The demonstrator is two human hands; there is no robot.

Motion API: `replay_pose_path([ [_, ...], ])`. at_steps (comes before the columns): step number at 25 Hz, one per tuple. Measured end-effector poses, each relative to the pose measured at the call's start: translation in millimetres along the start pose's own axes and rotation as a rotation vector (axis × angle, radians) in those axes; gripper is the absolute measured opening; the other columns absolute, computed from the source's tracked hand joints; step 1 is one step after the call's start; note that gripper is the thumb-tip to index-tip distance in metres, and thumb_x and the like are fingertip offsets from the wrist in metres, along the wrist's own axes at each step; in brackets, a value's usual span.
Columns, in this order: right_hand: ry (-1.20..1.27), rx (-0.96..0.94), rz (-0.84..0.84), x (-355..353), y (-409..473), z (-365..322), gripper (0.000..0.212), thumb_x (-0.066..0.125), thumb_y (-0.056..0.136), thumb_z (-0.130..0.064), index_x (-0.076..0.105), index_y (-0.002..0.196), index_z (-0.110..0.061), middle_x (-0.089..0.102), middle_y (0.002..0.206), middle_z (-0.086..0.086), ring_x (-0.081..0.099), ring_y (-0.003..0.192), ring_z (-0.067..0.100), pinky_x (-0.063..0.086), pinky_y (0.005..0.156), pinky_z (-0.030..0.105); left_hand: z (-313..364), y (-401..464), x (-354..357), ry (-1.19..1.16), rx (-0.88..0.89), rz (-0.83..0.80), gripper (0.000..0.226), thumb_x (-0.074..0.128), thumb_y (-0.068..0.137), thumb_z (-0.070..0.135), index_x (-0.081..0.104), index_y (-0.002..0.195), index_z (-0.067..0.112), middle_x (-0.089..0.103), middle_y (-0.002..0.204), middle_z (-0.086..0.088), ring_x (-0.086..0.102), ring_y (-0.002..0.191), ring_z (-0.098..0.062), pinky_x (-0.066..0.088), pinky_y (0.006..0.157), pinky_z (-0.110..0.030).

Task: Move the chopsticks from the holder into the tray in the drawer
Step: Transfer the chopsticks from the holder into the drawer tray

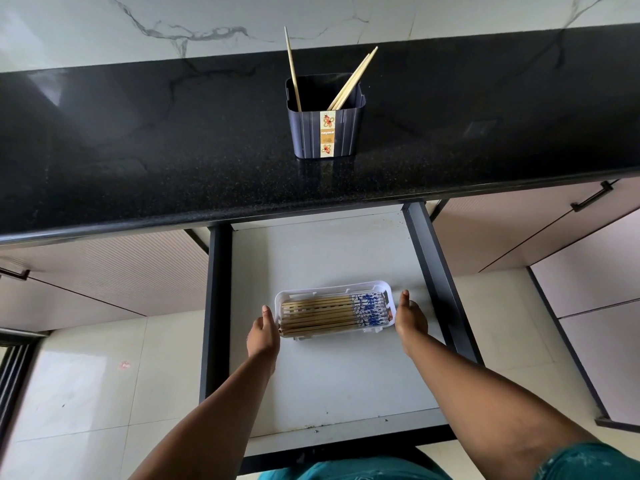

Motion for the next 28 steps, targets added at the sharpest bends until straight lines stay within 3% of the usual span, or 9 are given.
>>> replay_pose_path([
  [5,-0.047,-0.017,0.002,-1,0,-2,0.060,0.023,0.102,-0.049,0.058,0.122,-0.005,0.062,0.126,0.019,0.057,0.115,0.037,0.044,0.090,0.036,6,-5,1,0.055,0.037,0.021,0.048,0.031,0.097,0.050,0.056,0.107,0.010,0.061,0.117,-0.018,0.054,0.107,-0.033,0.041,0.095,-0.041],
  [9,-0.144,-0.178,0.047,-5,-12,-22,0.040,0.049,0.097,-0.038,0.054,0.124,-0.009,0.058,0.129,0.017,0.057,0.115,0.035,0.047,0.088,0.035,44,-21,-2,0.433,0.496,0.190,0.049,0.044,0.095,0.045,0.047,0.127,0.008,0.052,0.128,-0.017,0.046,0.119,-0.035,0.040,0.097,-0.046],
  [14,-0.363,-0.245,0.036,-8,-30,-50,0.039,0.057,0.090,-0.030,0.042,0.124,-0.017,0.044,0.129,0.012,0.048,0.117,0.033,0.043,0.090,0.042,92,-51,24,0.710,1.008,0.055,0.048,0.048,0.091,0.046,0.048,0.127,0.014,0.051,0.130,-0.006,0.046,0.120,-0.028,0.041,0.096,-0.043],
  [18,-0.451,-0.596,0.278,-29,-54,-105,0.039,0.059,0.085,-0.029,0.043,0.121,-0.024,0.050,0.122,0.005,0.047,0.110,0.028,0.041,0.084,0.040,143,-73,42,0.833,1.304,0.029,0.046,0.053,0.085,0.041,0.052,0.123,0.015,0.050,0.134,-0.008,0.045,0.124,-0.029,0.039,0.100,-0.043],
  [21,-0.376,-0.934,0.402,-53,-81,-183,0.024,0.055,0.087,-0.037,0.054,0.108,-0.023,0.060,0.106,0.003,0.055,0.098,0.027,0.045,0.075,0.038,224,-89,38,0.725,1.495,0.125,0.020,0.057,0.085,0.032,0.069,0.089,0.016,0.059,0.128,-0.006,0.048,0.122,-0.029,0.041,0.096,-0.044],
  [23,-0.293,-1.073,0.439,-72,-95,-242,0.026,0.050,0.092,-0.042,0.061,0.089,-0.019,0.063,0.092,0.004,0.057,0.088,0.027,0.046,0.067,0.037,292,-95,25,0.615,1.517,0.241,0.024,0.055,0.085,0.034,0.070,0.076,0.017,0.064,0.121,-0.003,0.049,0.117,-0.027,0.044,0.090,-0.043],
  [24,-0.251,-1.131,0.443,-80,-101,-269,0.029,0.051,0.092,-0.041,0.062,0.082,-0.017,0.064,0.086,0.007,0.058,0.083,0.029,0.045,0.064,0.036,324,-95,16,0.574,1.500,0.302,0.025,0.052,0.084,0.034,0.071,0.082,0.017,0.063,0.122,-0.002,0.048,0.117,-0.026,0.044,0.090,-0.043],
  [26,-0.144,-1.184,0.376,-89,-105,-320,0.022,0.056,0.089,-0.029,0.066,0.080,-0.012,0.064,0.085,0.010,0.060,0.082,0.031,0.045,0.065,0.032,376,-87,4,0.530,1.386,0.329,0.037,0.050,0.080,0.032,0.066,0.112,0.021,0.056,0.133,-0.003,0.042,0.124,-0.026,0.042,0.095,-0.046],
  [28,-0.038,-1.050,0.247,-92,-93,-369,0.019,0.060,0.085,-0.022,0.069,0.098,-0.011,0.065,0.102,0.010,0.063,0.093,0.028,0.044,0.070,0.026,416,-63,-4,0.484,1.160,0.218,0.058,0.051,0.078,0.030,0.047,0.136,0.023,0.046,0.144,-0.002,0.035,0.132,-0.027,0.038,0.101,-0.047],
])
Point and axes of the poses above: each hand's wrist, its own y-axis towards the middle knuckle, its own x-axis out of the palm, z = x × y, the point moved 4 cm from there along y, towards the middle knuckle
